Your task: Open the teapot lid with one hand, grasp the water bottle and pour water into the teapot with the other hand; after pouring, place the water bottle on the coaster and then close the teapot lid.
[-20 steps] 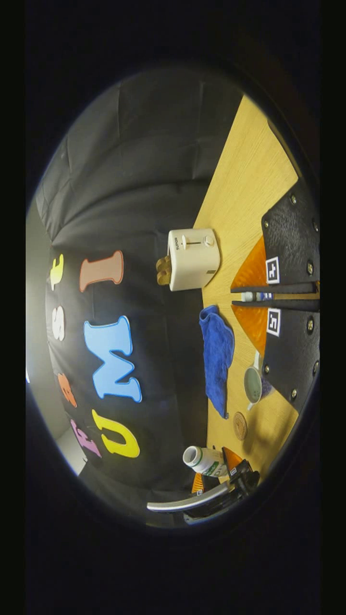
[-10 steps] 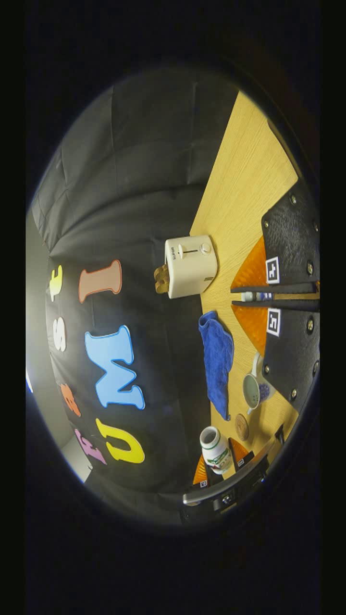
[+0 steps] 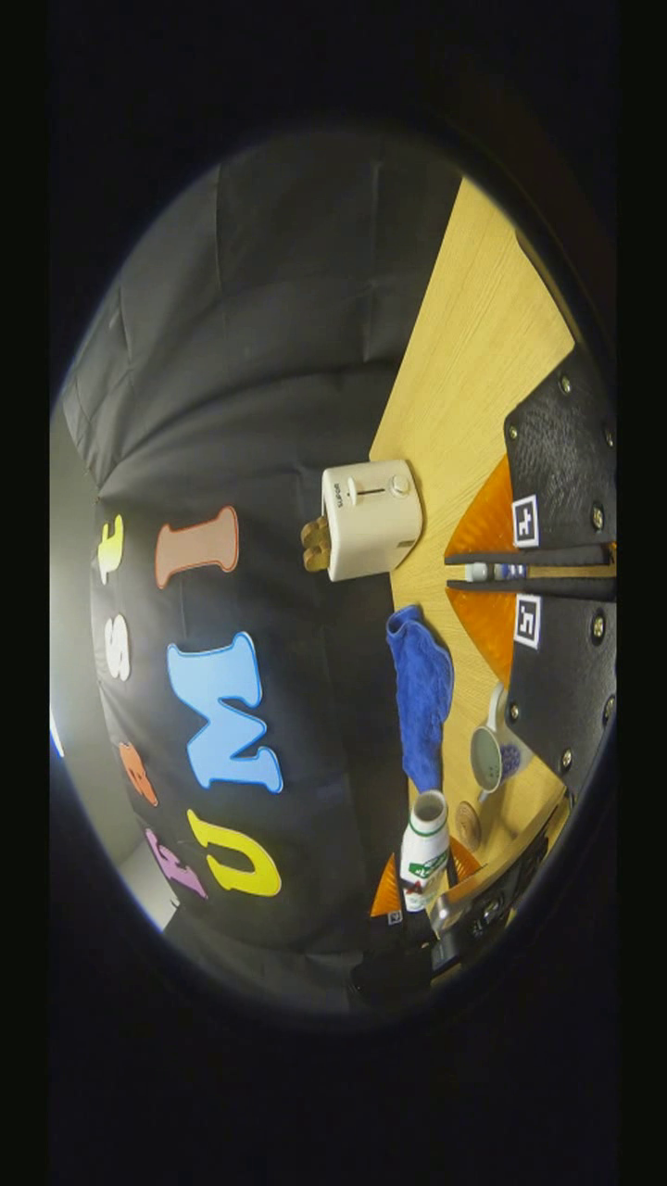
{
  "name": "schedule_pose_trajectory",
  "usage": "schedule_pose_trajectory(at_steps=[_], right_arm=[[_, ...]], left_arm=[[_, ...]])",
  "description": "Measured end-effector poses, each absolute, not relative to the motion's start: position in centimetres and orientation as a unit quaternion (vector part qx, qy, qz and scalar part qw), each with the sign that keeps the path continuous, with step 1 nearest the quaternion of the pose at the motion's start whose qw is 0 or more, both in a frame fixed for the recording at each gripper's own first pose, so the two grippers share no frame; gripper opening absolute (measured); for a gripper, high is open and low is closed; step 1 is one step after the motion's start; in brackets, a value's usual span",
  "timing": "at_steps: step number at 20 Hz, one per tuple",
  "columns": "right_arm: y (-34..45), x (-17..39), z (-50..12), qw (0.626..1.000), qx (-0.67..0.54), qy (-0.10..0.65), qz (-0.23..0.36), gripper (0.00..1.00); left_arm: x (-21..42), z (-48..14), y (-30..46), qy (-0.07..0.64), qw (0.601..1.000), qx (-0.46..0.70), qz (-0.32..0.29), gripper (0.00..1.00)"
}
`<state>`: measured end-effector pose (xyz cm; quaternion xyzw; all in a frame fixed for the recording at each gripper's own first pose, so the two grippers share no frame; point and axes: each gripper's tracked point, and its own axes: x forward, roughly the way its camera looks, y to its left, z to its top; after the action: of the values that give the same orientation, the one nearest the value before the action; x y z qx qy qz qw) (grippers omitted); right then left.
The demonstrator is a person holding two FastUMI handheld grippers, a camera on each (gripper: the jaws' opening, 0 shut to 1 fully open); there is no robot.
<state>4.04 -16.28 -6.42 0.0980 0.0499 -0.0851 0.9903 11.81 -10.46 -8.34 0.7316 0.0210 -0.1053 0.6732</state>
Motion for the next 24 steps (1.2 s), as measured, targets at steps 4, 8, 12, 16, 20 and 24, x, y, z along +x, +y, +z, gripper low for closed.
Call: schedule_pose_trajectory(at_steps=[4, 8, 12, 16, 20, 24], right_arm=[[-16.4, 4.0, -6.3, 0.990, 0.098, 0.049, -0.087, 0.05], [-16.4, 4.0, -6.4, 0.990, 0.099, 0.049, -0.086, 0.05], [-16.3, 3.9, -6.3, 0.990, 0.098, 0.049, -0.086, 0.05], [-16.3, 4.0, -6.4, 0.990, 0.100, 0.050, -0.084, 0.05], [-16.3, 4.0, -6.5, 0.990, 0.099, 0.051, -0.084, 0.05], [-16.4, 4.0, -6.5, 0.990, 0.100, 0.051, -0.085, 0.05]], left_arm=[[11.1, -8.6, -11.1, 0.005, 0.641, 0.759, -0.109, 0.87], [11.0, -8.3, -11.2, -0.003, 0.621, 0.777, -0.107, 0.87], [11.0, -8.2, -10.9, -0.009, 0.607, 0.788, -0.106, 0.87], [12.2, -7.7, -10.4, -0.009, 0.603, 0.792, -0.098, 0.87], [12.4, -7.7, -10.5, -0.012, 0.597, 0.797, -0.092, 0.87], [12.5, -7.7, -10.6, -0.010, 0.596, 0.798, -0.089, 0.87]])
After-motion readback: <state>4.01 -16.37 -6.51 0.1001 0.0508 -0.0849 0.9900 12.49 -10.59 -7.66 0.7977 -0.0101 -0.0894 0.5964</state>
